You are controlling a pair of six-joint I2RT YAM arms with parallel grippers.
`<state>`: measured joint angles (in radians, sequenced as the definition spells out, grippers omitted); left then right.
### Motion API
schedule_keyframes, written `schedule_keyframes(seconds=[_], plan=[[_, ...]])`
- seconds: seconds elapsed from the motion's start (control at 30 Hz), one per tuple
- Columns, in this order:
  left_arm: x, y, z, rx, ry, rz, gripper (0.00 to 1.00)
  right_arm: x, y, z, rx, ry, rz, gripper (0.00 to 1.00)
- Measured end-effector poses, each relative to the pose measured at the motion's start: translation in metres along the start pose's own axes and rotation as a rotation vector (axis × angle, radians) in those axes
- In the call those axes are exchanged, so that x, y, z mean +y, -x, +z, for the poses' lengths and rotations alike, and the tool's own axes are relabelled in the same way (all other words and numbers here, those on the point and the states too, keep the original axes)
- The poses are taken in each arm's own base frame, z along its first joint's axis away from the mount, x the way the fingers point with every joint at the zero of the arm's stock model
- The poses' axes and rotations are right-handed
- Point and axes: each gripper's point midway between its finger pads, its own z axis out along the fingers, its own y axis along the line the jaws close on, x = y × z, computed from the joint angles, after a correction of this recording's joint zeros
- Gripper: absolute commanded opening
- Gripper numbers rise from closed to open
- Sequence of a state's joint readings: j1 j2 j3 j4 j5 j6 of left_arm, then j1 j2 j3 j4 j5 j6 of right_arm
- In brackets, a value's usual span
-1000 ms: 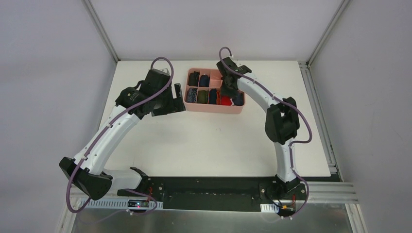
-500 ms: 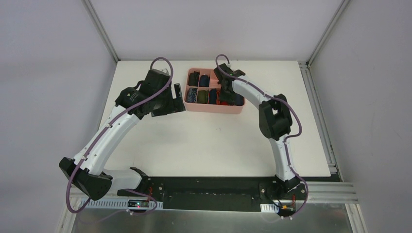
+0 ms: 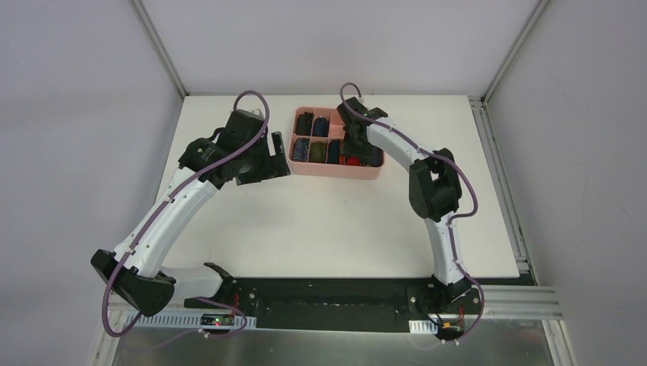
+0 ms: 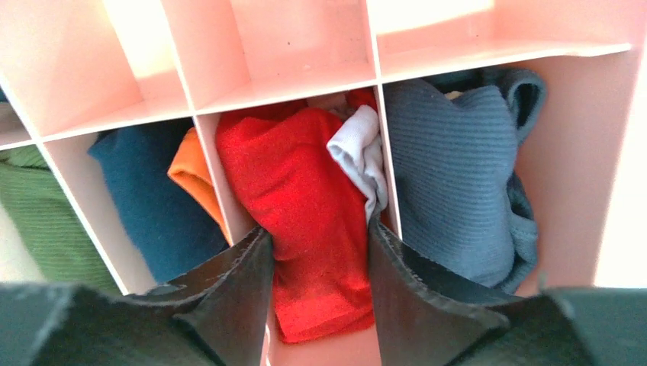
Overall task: Roll the underwear
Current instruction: Place the underwear in the storage box, then place the underwear at the center of the board.
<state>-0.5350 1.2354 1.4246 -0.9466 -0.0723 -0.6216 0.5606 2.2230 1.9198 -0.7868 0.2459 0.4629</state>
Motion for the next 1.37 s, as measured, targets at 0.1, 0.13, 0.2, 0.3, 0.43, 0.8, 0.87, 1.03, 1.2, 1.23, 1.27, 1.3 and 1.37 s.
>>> schedule_keyframes(seconds=[0.1,0.13,0.2,0.3,0.43,0.8,0.87,1.03,1.2,1.23,1.27,1.3,1.37], plan=[[0.000,0.000,0.000,0.001,0.001,0.000,0.82,0.001,0.004,-0.008,-0.011,0.011,0.003,0.55],[0.000,0.000,-0.001,0.001,0.001,0.000,0.82,0.001,0.006,-0.012,-0.016,0.016,0.004,0.57],[0.001,0.000,-0.001,0.000,0.000,0.000,0.82,0.001,0.008,-0.018,-0.023,0.022,0.007,0.60],[0.001,0.000,-0.002,-0.002,-0.002,-0.001,0.82,0.002,0.012,-0.029,-0.035,0.039,0.014,0.67],[0.002,-0.003,-0.003,-0.001,0.000,-0.001,0.82,0.005,0.020,-0.049,-0.065,0.071,0.020,0.79],[0.006,-0.003,-0.007,-0.014,0.010,-0.009,0.86,-0.022,0.031,-0.105,-0.173,0.071,0.031,1.00],[0.008,-0.003,-0.008,-0.016,0.016,-0.008,0.87,-0.039,0.033,-0.127,-0.225,0.054,0.029,1.00],[0.014,-0.003,-0.008,-0.020,0.044,-0.008,0.89,-0.094,0.030,-0.180,-0.358,0.006,0.042,1.00],[0.018,-0.002,-0.008,-0.020,0.057,-0.033,0.89,-0.159,-0.003,-0.204,-0.409,-0.090,0.050,1.00],[0.018,-0.002,-0.008,-0.020,0.059,-0.035,0.89,-0.168,-0.010,-0.206,-0.408,-0.104,0.050,1.00],[0.019,-0.001,-0.008,-0.022,0.062,-0.042,0.89,-0.179,-0.019,-0.207,-0.407,-0.118,0.057,0.99],[0.020,0.000,-0.007,-0.023,0.065,-0.048,0.89,-0.189,-0.028,-0.209,-0.404,-0.130,0.063,1.00],[0.022,0.001,-0.007,-0.025,0.072,-0.060,0.89,-0.207,-0.045,-0.212,-0.401,-0.149,0.080,1.00]])
